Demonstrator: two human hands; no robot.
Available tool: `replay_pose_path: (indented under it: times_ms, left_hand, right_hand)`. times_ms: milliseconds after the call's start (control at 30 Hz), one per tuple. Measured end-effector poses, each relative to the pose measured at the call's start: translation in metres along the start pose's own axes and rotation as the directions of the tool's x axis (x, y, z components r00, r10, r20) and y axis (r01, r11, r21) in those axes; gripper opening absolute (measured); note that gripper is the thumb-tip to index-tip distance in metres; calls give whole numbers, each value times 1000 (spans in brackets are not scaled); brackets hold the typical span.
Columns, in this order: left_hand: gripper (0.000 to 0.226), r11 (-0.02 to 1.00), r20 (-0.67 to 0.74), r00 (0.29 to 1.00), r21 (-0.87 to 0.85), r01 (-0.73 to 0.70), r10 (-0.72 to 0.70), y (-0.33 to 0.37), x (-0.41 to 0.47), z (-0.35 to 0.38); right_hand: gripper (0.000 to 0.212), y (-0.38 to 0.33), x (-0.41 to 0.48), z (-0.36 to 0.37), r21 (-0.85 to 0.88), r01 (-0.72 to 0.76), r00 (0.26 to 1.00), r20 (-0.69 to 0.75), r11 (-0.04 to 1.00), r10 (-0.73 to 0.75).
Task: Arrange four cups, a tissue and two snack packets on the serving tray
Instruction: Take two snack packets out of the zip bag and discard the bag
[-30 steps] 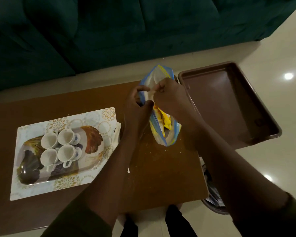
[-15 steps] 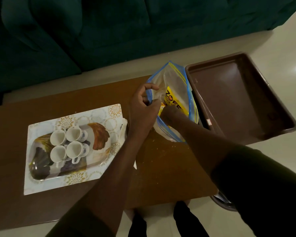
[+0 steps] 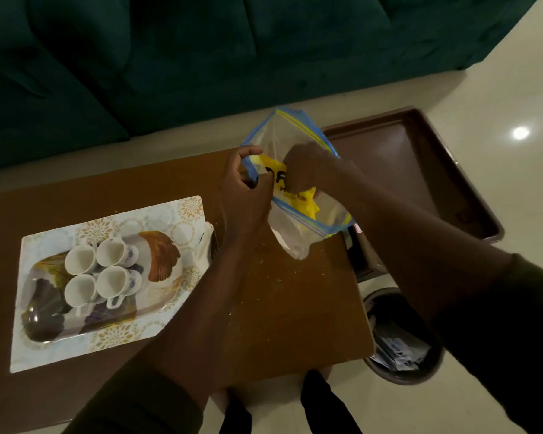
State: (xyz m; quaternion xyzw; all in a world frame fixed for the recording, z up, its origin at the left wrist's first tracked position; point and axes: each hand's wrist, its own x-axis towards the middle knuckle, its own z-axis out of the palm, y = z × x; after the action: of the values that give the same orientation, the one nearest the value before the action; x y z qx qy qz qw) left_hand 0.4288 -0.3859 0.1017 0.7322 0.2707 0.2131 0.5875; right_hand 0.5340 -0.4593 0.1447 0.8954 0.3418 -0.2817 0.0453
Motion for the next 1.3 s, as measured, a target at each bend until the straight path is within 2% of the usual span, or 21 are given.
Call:
replay_pose_path:
  times_ms: [133, 200, 267, 367, 467, 600, 767, 833, 900, 1000, 1067, 1167, 1300]
  left_hand:
    - [34, 996, -35, 996, 39, -83, 84, 8, 7, 6]
    - [39, 993, -70, 992, 57, -102, 106, 8, 10, 7]
    - [53, 995, -87, 993, 69, -76, 82, 8, 10, 5]
    - [65, 995, -86, 994, 84, -57, 64, 8, 8, 3]
    - [67, 994, -95, 994, 100, -37, 47, 8, 7, 2]
    - [67, 995, -101, 995, 101, 3, 7, 10, 7, 7]
    - [65, 998, -136, 990, 58, -19, 27, 9, 14, 10]
    - [67, 999, -132, 990, 23, -46, 49, 8, 18, 10]
    - [66, 996, -119, 989, 29, -86, 88, 9, 22, 13]
    - [65, 991, -92, 987, 53, -127, 131, 12, 25, 20]
    - [65, 990, -75, 988, 51, -128, 131, 10, 25, 26]
    - [63, 989, -75, 989, 80, -124, 130, 10, 25, 34]
    - [60, 985, -75, 987, 106, -137, 145, 8, 28, 42]
  right_hand:
    - [19, 10, -18, -48, 90, -58, 994, 95, 994, 49]
    - [38, 23, -27, -67, 263, -78, 993, 102, 962, 52]
    - [46, 35, -40, -83, 384, -99, 993, 96, 918, 67]
    - [44, 57, -53, -97, 505, -71, 995, -22, 860, 96]
    - [41, 77, -63, -103, 671, -42, 994, -48, 740, 100]
    - [35, 108, -73, -107, 724, -48, 993, -42, 688, 113]
    - [37, 158, -74, -97, 768, -123, 977, -19, 629, 213]
    - [38, 180, -67, -85, 744, -164, 972, 10, 648, 234]
    - [44, 197, -55, -66, 657, -235, 963, 59, 717, 261]
    - [51, 208, -33, -23, 398, -324, 944, 199, 858, 265]
    - [48, 209, -17, 7, 232, -307, 934, 261, 923, 245]
    - [48, 212, 6, 48, -2, -203, 923, 333, 979, 192]
    - [48, 227, 32, 88, -104, -166, 925, 327, 981, 191]
